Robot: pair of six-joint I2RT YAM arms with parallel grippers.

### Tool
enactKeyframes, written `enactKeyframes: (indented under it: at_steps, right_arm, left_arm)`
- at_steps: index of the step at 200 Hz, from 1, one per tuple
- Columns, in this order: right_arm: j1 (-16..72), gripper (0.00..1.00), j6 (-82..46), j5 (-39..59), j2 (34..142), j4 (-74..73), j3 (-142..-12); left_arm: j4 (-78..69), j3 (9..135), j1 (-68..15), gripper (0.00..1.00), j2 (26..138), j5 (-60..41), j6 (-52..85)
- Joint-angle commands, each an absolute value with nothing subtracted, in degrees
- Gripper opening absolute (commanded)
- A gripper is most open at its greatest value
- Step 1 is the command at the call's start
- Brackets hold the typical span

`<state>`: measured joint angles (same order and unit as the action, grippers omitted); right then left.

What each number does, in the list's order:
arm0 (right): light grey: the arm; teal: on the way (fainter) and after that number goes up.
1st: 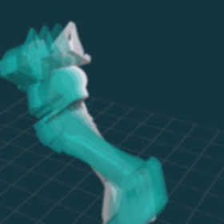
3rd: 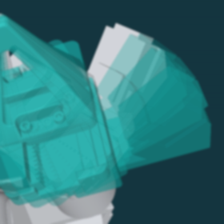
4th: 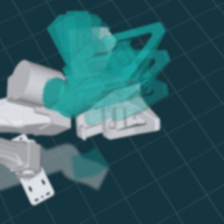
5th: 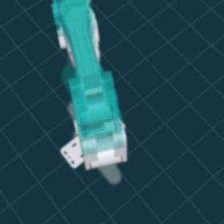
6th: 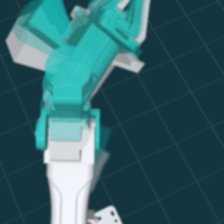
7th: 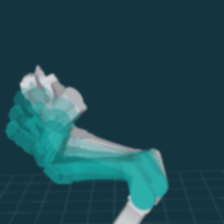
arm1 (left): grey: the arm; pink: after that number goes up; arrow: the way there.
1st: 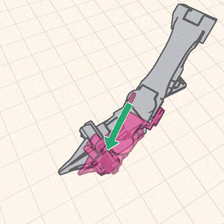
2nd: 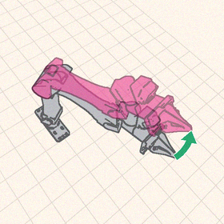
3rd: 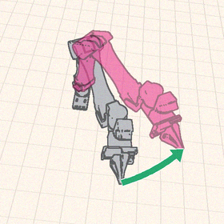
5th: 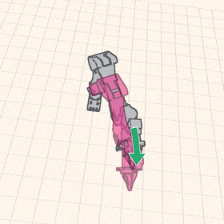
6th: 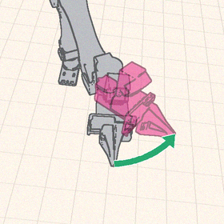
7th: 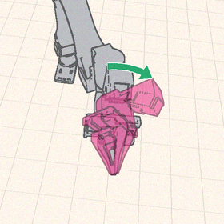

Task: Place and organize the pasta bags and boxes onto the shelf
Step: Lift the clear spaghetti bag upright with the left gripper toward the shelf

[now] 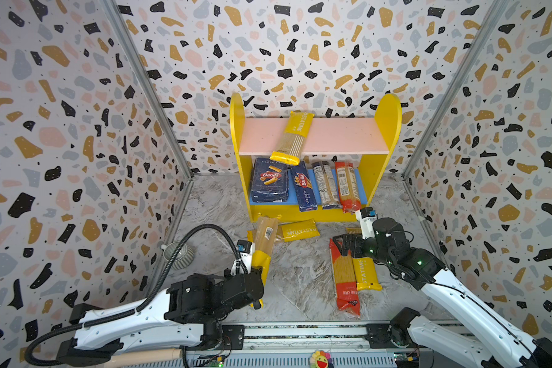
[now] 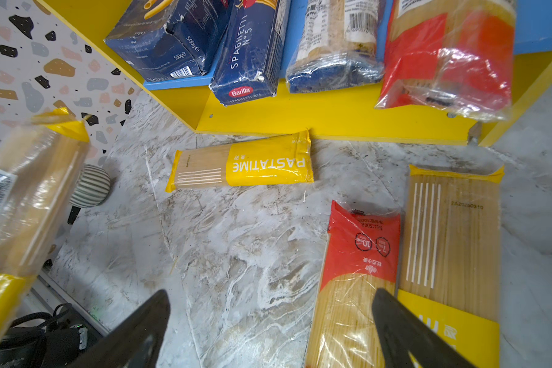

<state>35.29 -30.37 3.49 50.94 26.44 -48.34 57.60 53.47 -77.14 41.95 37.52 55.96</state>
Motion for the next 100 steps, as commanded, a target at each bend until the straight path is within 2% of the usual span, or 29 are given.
enactKeyframes:
  at_steps: [1,100]
  right_arm:
    - [34.9,0.99,-29.7,3.9,50.2,25.8,-50.5]
    - [33.6,0.99,-29.2,5.8,50.3,25.0,-50.9]
  left_arm:
    - [56.0,58.4,-77.0,0.00,40.9,43.7,53.7]
    - [61.2,72.3,-77.0,0.00,45.5,48.3,51.1]
